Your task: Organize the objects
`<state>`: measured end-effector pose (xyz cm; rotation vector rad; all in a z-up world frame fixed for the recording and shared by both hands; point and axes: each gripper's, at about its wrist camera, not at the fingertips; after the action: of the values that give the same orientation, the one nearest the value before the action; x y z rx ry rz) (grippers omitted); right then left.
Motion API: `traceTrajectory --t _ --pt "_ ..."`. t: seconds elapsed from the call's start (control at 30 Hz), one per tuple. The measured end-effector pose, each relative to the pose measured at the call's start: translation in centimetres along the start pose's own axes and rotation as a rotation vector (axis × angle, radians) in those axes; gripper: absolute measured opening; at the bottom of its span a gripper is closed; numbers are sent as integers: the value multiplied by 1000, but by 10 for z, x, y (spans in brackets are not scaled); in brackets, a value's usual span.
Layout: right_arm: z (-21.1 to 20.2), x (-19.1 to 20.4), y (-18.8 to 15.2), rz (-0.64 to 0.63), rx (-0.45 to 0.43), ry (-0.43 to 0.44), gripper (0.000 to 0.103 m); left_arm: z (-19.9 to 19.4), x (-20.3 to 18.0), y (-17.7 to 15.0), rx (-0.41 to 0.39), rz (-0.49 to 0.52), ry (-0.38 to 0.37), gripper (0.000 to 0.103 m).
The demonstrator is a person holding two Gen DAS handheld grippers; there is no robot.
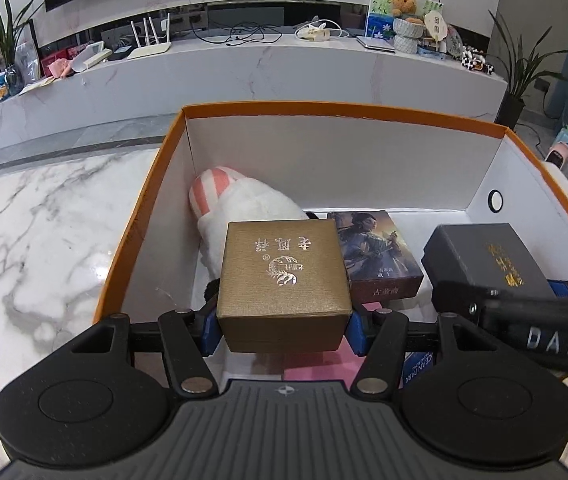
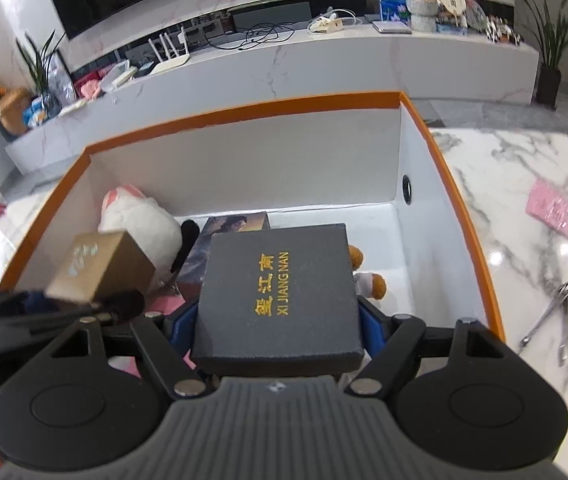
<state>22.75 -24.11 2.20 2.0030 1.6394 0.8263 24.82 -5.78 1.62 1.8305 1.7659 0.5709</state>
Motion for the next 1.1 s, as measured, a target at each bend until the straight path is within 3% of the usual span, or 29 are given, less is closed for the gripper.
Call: traceTrajectory --t 0.17,0.33,0.7,1.1 --pt "9 -1 13 2 -2 9 78 2 -2 3 11 -12 -9 68" --pt "13 4 14 -8 12 4 78 10 -20 -1 49 62 14 68" --pt "13 -1 13 -11 68 3 79 13 -5 2 137 -36 -7 68" --pt "19 -2 11 -6 98 -18 78 12 -4 2 145 -38 -3 68"
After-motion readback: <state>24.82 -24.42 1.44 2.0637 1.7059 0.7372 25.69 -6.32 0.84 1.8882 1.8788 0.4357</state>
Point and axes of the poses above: each gripper's, at about its wrist camera, not at the fingertips, and z roughly the way its jaws point, x to its left, y to its top, and after that the axes turned 5 degrees about -z, right-handed
